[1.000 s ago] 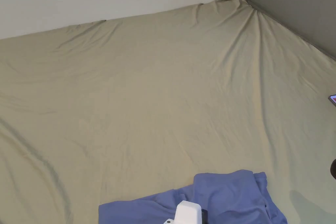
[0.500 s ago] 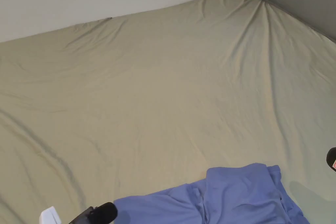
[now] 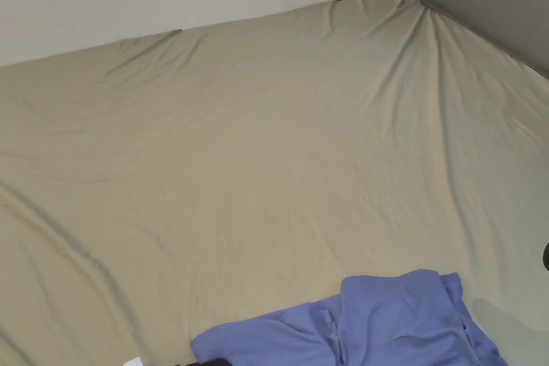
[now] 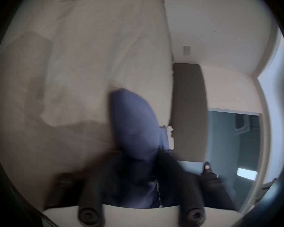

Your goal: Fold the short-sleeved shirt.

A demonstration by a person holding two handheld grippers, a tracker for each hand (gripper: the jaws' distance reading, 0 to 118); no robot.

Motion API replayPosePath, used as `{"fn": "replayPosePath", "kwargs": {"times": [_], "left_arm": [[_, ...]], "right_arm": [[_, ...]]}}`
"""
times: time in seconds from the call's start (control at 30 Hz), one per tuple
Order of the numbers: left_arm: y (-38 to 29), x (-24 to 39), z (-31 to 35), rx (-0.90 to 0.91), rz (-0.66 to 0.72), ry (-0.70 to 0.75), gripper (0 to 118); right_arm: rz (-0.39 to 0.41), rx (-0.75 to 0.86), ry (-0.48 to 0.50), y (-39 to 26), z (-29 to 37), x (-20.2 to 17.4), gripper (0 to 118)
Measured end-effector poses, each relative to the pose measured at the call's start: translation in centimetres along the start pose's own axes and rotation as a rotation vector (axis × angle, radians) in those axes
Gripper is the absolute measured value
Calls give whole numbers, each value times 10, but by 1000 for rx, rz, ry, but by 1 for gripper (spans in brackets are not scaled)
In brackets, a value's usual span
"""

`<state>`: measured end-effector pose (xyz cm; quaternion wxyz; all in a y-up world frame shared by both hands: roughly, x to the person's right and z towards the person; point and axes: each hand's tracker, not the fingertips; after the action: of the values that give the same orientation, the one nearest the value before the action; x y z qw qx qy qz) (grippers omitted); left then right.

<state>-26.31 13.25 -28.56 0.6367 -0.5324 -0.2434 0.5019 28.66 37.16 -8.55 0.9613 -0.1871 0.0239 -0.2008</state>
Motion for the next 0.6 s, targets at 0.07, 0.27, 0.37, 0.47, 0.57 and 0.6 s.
{"fn": "replayPosePath", "kwargs": {"times": [0.07, 0.27, 0.37, 0.47, 0.57, 0.6], "left_arm": [[7, -4, 14, -2, -5, 16, 12], [10, -9, 92, 169, 28, 14, 9], [17, -11, 142, 288, 3, 148, 9], [13, 0, 178, 358, -5, 225, 9], [-1, 31, 188, 388, -70, 254, 9], [2, 38, 186, 375, -126, 236, 9]], "right_arm": [[10, -2, 4, 1, 0, -3, 0], [15, 0, 27, 4, -5, -12, 0], [25, -1, 37, 5, -9, -15, 0], [19, 1, 61, 5, -13, -17, 0], [17, 0, 72, 4, -17, -18, 0], [16, 0, 78, 4, -18, -19, 0]]}}
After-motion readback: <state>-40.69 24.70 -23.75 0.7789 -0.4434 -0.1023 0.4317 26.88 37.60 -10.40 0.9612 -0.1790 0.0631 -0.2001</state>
